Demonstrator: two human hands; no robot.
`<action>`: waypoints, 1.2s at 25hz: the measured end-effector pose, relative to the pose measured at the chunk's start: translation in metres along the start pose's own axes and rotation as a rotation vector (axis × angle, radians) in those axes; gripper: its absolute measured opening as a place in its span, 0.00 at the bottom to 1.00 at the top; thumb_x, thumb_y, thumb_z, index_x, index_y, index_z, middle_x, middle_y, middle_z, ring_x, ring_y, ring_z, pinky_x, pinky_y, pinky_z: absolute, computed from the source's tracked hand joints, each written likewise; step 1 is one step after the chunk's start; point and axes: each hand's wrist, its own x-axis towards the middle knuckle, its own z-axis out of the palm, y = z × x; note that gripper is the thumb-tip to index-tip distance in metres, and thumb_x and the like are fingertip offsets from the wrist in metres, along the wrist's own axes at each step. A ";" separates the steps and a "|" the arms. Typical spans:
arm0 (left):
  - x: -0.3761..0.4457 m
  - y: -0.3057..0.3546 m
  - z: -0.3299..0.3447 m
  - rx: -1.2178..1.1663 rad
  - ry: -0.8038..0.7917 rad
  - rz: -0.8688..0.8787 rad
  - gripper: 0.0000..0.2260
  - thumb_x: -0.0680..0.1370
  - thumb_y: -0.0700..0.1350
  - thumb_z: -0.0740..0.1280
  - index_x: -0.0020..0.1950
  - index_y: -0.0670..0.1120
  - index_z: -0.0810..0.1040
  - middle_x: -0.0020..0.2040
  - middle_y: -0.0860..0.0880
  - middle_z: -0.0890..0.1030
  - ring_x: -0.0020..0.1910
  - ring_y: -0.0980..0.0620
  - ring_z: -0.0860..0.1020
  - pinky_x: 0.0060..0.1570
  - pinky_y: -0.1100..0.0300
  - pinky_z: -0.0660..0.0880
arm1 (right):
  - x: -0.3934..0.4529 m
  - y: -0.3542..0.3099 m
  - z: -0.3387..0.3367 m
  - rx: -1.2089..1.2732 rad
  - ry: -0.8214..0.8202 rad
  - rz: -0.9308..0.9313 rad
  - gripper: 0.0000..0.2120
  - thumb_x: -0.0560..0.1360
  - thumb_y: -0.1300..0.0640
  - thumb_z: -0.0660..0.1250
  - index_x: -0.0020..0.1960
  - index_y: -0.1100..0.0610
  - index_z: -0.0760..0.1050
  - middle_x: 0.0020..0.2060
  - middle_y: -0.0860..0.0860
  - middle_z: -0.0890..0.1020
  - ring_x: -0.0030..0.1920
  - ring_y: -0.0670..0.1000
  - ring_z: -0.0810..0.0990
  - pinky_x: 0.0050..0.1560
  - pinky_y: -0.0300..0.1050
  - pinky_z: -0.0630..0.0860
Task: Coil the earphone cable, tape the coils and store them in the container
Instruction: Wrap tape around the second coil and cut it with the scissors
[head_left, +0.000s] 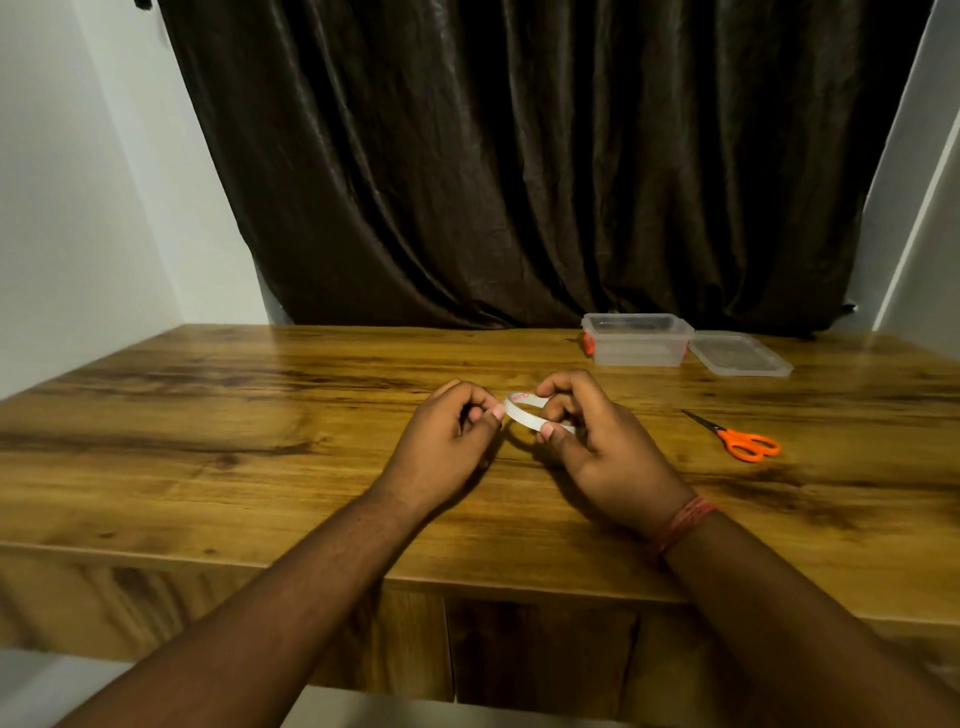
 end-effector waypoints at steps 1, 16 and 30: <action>-0.001 0.001 0.000 -0.004 -0.007 0.003 0.04 0.80 0.47 0.67 0.47 0.55 0.78 0.47 0.57 0.77 0.43 0.60 0.76 0.39 0.67 0.73 | 0.000 0.002 0.000 0.001 0.001 0.007 0.14 0.78 0.59 0.65 0.58 0.42 0.68 0.42 0.40 0.77 0.44 0.43 0.78 0.43 0.42 0.75; -0.002 -0.001 0.004 -0.138 -0.077 0.055 0.07 0.74 0.42 0.72 0.46 0.52 0.76 0.45 0.49 0.75 0.39 0.55 0.74 0.37 0.61 0.74 | 0.003 0.015 0.006 -0.177 -0.019 0.062 0.05 0.80 0.49 0.63 0.50 0.46 0.77 0.40 0.43 0.82 0.42 0.44 0.78 0.43 0.49 0.77; -0.006 0.004 0.003 -0.081 -0.139 0.136 0.03 0.77 0.48 0.69 0.44 0.50 0.78 0.44 0.52 0.77 0.41 0.52 0.76 0.40 0.59 0.75 | 0.002 0.011 0.004 -0.261 -0.029 0.031 0.05 0.80 0.48 0.62 0.48 0.46 0.76 0.40 0.44 0.81 0.42 0.47 0.78 0.43 0.49 0.76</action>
